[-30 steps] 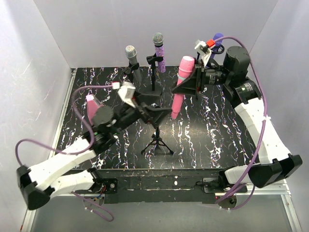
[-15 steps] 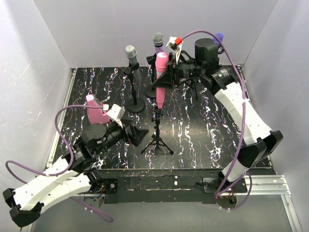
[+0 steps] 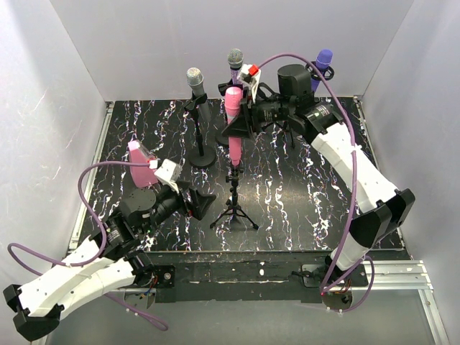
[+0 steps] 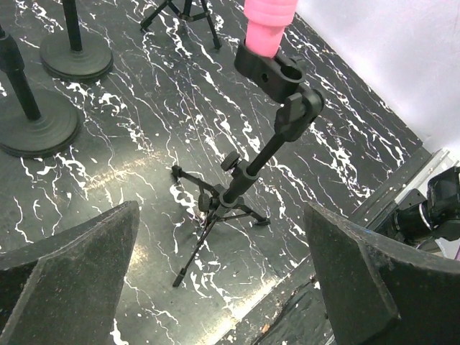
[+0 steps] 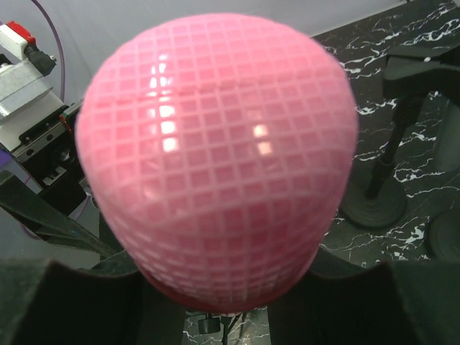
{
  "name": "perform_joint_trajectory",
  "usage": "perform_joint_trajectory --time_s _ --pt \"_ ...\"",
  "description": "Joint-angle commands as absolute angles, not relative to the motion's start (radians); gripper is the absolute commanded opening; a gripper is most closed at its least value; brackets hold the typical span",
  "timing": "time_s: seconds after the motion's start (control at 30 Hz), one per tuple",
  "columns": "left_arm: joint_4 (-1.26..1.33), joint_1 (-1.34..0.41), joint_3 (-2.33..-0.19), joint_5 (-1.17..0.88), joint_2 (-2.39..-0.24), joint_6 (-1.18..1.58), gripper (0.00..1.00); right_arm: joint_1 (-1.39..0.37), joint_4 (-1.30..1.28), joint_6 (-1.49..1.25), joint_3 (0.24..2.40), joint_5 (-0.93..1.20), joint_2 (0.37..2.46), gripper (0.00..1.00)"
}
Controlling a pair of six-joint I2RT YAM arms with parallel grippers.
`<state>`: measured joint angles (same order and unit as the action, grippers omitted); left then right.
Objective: Attach the microphones to the stand
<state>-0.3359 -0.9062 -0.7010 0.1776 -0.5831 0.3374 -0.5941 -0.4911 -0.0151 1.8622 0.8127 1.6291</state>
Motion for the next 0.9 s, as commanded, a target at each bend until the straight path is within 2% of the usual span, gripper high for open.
perform_joint_trajectory --time_s 0.0,0.53,0.87 --pt "-0.331 -0.904 -0.683 0.192 -0.592 0.341 0.98 -0.617 -0.457 0.031 1.803 0.805 1.568 0.01" --pt "-0.305 -0.904 -0.653 0.173 -0.595 0.354 0.98 -0.63 -0.359 0.137 1.474 0.83 1.482 0.01" --pt "-0.331 -0.904 -0.64 0.193 -0.538 0.365 0.98 -0.63 -0.419 0.118 1.431 0.798 1.525 0.01"
